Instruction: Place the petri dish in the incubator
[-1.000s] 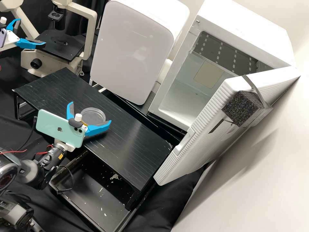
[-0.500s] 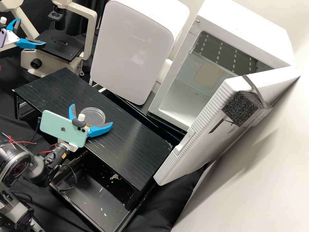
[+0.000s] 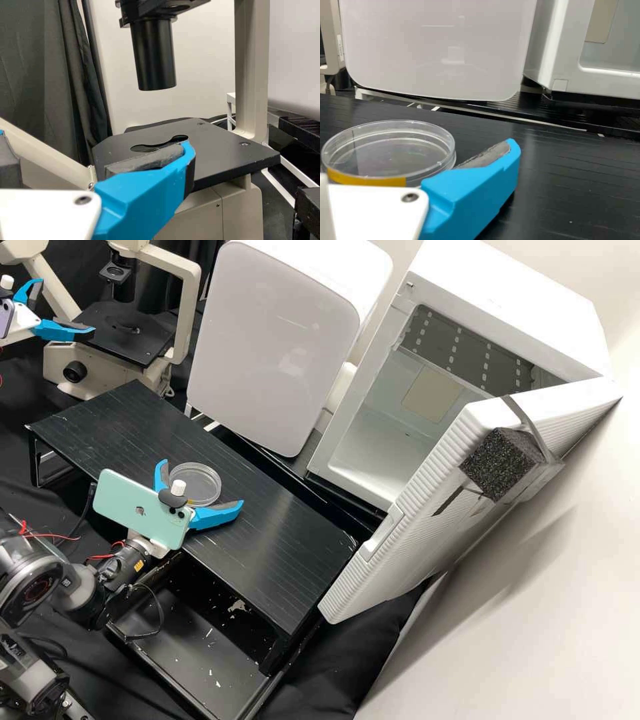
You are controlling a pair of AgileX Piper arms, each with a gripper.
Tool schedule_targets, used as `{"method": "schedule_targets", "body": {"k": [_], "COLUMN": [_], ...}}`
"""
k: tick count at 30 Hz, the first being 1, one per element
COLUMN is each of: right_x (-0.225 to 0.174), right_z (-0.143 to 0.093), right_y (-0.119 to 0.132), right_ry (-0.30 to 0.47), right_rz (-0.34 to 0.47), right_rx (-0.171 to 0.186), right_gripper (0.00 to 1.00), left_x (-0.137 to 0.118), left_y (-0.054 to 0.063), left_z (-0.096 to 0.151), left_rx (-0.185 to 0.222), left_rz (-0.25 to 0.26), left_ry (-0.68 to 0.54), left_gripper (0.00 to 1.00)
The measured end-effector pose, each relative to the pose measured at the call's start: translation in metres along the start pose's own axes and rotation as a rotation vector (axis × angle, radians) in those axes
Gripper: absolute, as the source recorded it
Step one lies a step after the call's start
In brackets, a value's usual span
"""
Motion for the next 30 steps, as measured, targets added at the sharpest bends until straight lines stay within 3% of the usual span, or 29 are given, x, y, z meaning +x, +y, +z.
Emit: {"method": "schedule_targets", "body": {"k": [11, 12, 30], "right_x": [0.0082, 0.0082, 0.0096], "right_z": [0.0031, 0.003, 0.0008], "right_y": [-0.0015, -0.0014, -0.0018], "right_ry": [-0.008, -0.007, 0.014], "right_rz": [-0.01, -0.008, -0.021], "right_rx": [0.011, 0.012, 0.017], "right_gripper": [1.0, 0.0, 0.0], "left_x": [0.0, 0.0, 0.0], "left_y": [0.0, 0.0, 0.0], "left_z": [0.0, 0.0, 0.0], "left_rx": [0.0, 0.0, 0.0], "left_rz": [0.0, 0.0, 0.0], "left_ry": [0.0, 0.0, 0.0], "left_gripper": [1.0, 1.0, 1.0]}}
